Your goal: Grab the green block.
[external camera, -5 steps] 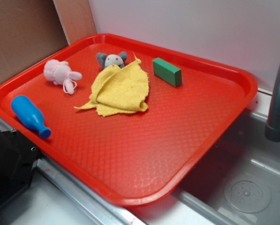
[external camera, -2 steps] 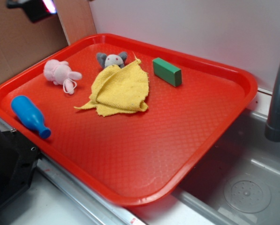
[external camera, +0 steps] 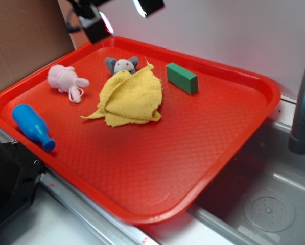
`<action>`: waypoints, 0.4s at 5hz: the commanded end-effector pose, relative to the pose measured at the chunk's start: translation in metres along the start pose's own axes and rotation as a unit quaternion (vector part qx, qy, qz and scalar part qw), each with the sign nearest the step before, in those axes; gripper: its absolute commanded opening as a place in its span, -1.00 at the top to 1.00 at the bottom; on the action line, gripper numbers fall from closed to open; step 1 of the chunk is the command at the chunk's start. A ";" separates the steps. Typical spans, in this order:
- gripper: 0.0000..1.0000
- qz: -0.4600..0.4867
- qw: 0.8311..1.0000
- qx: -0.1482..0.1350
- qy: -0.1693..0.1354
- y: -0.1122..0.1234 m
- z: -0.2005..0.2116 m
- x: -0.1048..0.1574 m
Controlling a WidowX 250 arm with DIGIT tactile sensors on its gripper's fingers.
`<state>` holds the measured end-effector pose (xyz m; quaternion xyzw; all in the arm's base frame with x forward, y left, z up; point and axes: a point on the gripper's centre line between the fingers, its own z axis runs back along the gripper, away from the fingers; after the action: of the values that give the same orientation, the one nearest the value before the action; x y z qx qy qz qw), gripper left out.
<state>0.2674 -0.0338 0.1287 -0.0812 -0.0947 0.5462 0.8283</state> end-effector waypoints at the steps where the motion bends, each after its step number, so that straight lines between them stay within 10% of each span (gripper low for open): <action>1: -1.00 0.031 0.999 -0.007 -0.027 -0.039 -0.026 0.021; 2: -1.00 0.031 0.999 0.014 -0.022 -0.051 -0.046 0.024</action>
<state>0.3239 -0.0359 0.0792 -0.0320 -0.0780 0.5748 0.8140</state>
